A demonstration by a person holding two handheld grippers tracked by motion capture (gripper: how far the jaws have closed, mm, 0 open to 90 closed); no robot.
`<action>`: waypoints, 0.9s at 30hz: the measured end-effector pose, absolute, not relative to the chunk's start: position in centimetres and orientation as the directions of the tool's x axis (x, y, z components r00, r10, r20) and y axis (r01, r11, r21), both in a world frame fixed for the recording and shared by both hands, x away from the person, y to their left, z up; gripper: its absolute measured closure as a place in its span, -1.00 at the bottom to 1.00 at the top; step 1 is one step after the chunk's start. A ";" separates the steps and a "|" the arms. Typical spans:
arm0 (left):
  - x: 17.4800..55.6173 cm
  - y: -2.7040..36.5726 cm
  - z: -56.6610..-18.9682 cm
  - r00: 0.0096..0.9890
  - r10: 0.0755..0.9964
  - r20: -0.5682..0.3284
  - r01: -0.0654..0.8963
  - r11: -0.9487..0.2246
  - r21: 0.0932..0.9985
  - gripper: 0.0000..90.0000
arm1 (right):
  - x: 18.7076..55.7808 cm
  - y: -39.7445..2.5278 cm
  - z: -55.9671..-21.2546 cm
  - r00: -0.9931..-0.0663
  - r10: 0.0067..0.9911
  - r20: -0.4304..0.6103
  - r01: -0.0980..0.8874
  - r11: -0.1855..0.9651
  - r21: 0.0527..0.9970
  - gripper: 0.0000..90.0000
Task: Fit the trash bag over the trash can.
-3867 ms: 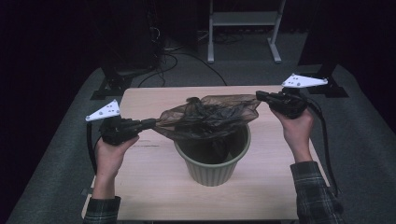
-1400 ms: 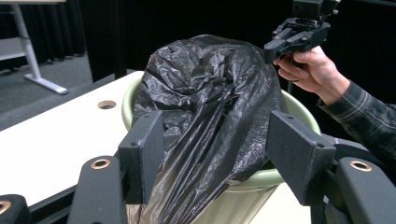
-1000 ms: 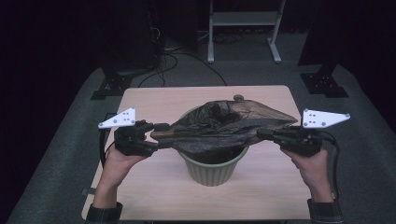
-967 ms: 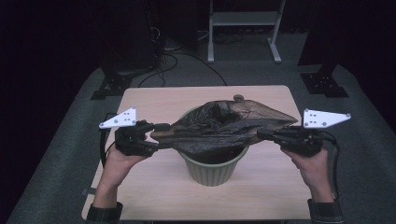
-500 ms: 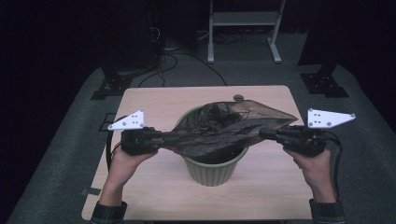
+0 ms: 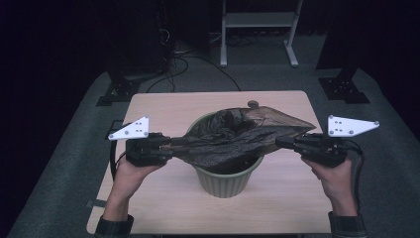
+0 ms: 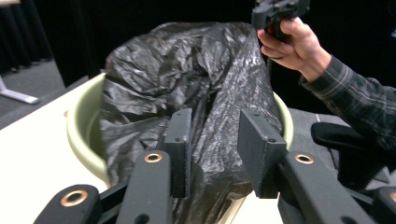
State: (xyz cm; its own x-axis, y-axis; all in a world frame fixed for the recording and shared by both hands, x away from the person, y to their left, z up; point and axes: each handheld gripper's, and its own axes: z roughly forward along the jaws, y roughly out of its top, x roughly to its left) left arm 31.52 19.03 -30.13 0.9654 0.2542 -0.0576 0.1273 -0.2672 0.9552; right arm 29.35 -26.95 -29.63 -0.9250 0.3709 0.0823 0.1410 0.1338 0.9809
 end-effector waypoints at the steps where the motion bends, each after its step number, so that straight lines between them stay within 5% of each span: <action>1: 31.5 18.7 -30.2 0.967 0.249 -0.055 0.123 -0.268 0.956 0.40 | 29.3 -27.0 -29.6 -0.925 0.369 0.084 0.142 0.133 0.981 1.00; 6: 31.3 18.4 -29.8 0.955 0.295 -0.029 0.119 -0.290 0.950 0.06 | 28.9 -27.3 -29.3 -0.927 0.367 0.079 0.132 0.121 0.984 1.00; 19: 29.9 18.0 -28.9 0.969 0.244 -0.026 0.101 -0.298 0.949 0.09 | 27.7 -27.4 -28.8 -0.938 0.338 0.069 0.110 0.105 0.988 1.00; 23: 30.1 17.4 -29.3 0.969 0.246 -0.021 0.103 -0.326 0.940 0.22 | 27.6 -27.5 -28.7 -0.939 0.338 0.064 0.106 0.105 0.989 1.00; 25: 30.1 17.2 -29.6 0.970 0.243 -0.023 0.106 -0.338 0.935 0.75 | 27.4 -27.6 -28.6 -0.940 0.334 0.066 0.105 0.099 0.990 1.00; 27: 29.9 17.3 -29.7 0.972 0.232 -0.027 0.107 -0.340 0.934 0.97 | 27.3 -27.6 -28.6 -0.941 0.333 0.064 0.103 0.101 0.990 1.00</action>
State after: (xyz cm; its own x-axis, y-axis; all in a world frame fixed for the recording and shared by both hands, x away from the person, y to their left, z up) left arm 29.88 17.29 -29.70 0.9723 0.2322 -0.0271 0.1072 -0.3397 0.9344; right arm 27.32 -27.64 -28.62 -0.9409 0.3326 0.0639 0.1027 0.1005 0.9896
